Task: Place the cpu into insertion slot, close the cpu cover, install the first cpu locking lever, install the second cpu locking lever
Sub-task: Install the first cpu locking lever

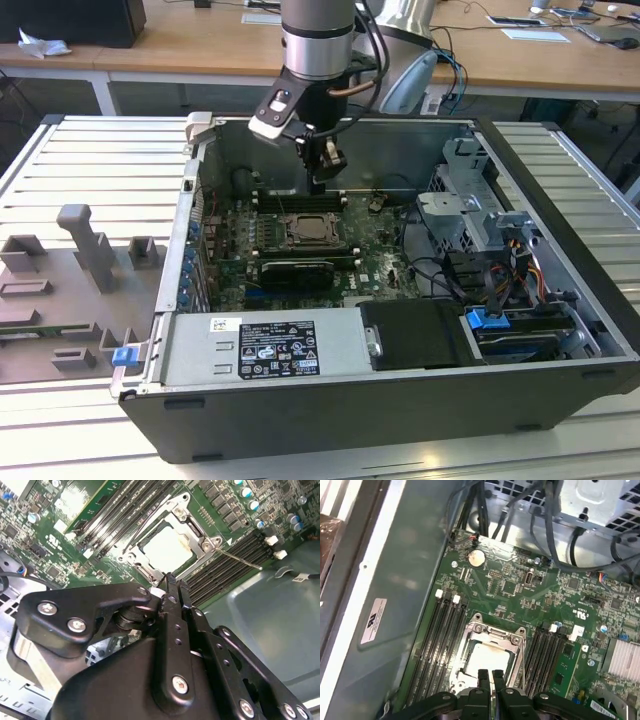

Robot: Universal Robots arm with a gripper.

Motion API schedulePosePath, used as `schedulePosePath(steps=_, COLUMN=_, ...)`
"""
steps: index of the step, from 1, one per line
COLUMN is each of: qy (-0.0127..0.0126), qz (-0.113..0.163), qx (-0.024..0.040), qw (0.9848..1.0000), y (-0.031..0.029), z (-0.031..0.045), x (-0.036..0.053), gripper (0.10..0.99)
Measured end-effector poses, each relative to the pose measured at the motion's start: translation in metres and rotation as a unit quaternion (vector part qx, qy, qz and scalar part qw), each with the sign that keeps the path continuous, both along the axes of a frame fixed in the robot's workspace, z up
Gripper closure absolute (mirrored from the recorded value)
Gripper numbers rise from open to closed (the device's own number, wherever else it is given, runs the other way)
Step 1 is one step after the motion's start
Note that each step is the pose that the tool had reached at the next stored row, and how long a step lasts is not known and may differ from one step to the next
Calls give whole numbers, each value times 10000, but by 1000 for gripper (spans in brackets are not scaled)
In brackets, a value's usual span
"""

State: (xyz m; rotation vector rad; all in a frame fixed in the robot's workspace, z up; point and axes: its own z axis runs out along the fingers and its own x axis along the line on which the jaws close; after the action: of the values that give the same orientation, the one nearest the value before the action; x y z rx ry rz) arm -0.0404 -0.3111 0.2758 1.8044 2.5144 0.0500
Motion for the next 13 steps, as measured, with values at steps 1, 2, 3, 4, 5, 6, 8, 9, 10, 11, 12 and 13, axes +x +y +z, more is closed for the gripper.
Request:
schedulePosePath(steps=1, qy=0, qz=59, qx=0, qw=10000, y=0, z=0, x=0, gripper=918)
schedulePosePath(steps=2, qy=0, qz=104, qx=0, qw=9999, y=0, z=0, x=0, gripper=918)
schedulePosePath(steps=3, qy=0, qz=140, qx=0, qw=9999, y=0, z=0, x=0, gripper=918)
schedulePosePath(steps=4, qy=0, qz=173, qx=0, qw=9999, y=0, z=0, x=0, gripper=918)
schedulePosePath(steps=5, qy=0, qz=200, qx=0, qw=9998, y=0, z=0, x=0, gripper=918)
schedulePosePath(steps=6, qy=0, qz=224, qx=0, qw=9997, y=0, z=0, x=0, gripper=918)
schedulePosePath(steps=8, qy=0, qz=273, qx=0, qw=9996, y=0, z=0, x=0, gripper=918)
schedulePosePath(steps=9, qy=0, qz=303, qx=0, qw=9995, y=0, z=0, x=0, gripper=918)
schedulePosePath(steps=10, qy=0, qz=320, qx=0, qw=9995, y=0, z=0, x=0, gripper=918)
schedulePosePath(steps=11, qy=0, qz=338, qx=0, qw=9994, y=0, z=0, x=0, gripper=918)
schedulePosePath(steps=12, qy=0, qz=350, qx=0, qw=9994, y=0, z=0, x=0, gripper=918)
schedulePosePath(steps=13, qy=0, qz=381, qx=0, qw=9993, y=0, z=0, x=0, gripper=918)
